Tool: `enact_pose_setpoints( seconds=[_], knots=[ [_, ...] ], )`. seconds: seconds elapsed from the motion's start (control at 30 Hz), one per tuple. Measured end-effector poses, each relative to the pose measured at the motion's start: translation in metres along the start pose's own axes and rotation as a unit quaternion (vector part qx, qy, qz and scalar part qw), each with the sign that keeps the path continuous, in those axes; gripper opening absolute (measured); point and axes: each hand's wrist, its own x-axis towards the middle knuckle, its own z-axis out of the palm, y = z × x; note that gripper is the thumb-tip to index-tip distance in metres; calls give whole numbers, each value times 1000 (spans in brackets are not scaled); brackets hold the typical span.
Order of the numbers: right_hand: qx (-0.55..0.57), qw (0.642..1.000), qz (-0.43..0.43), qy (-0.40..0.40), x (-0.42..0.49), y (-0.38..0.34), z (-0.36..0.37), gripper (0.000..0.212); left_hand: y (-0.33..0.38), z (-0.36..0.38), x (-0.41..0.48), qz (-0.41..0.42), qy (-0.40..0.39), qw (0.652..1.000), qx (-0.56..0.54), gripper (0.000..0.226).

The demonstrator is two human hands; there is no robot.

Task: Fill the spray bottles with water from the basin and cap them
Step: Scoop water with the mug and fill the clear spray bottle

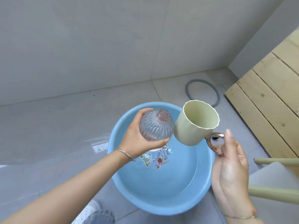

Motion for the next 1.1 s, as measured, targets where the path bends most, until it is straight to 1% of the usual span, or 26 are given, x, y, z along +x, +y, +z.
enact_pose_setpoints(
  seconds=[0.1, 0.23, 0.33, 0.43, 0.53, 0.63, 0.8, 0.97, 1.1],
  knots=[
    [34, 999, -18, 29, -16, -37, -2, 34, 43, 3, 3, 26, -18, 999, -6, 79],
    [54, 998, -30, 28, -30, -86, -9, 48, 94, 6, -1, 61, -47, 997, 8, 79],
    [51, 996, -55, 44, -42, -129, -25, 42, 140, 16, -11, 91, -72, 993, 12, 85],
    [42, 995, -75, 55, -50, -166, -50, 41, 177, 35, -22, 114, -100, 988, 11, 88],
    [77, 991, -83, 74, -47, -192, -79, 40, 210, 60, -35, 136, -115, 984, 4, 85],
    [90, 985, -96, 107, -37, -204, -107, 39, 234, 86, -47, 148, -121, 981, -20, 82],
    [111, 975, -78, 173, -19, -207, -142, 37, 256, 125, -62, 138, -126, 981, -52, 85],
    [83, 966, -59, 239, -5, -199, -155, 29, 260, 151, -74, 133, -132, 981, -52, 83],
    [54, 968, -64, 236, -1, -193, -163, 35, 261, 163, -84, 128, -139, 981, -48, 84]
  ],
)
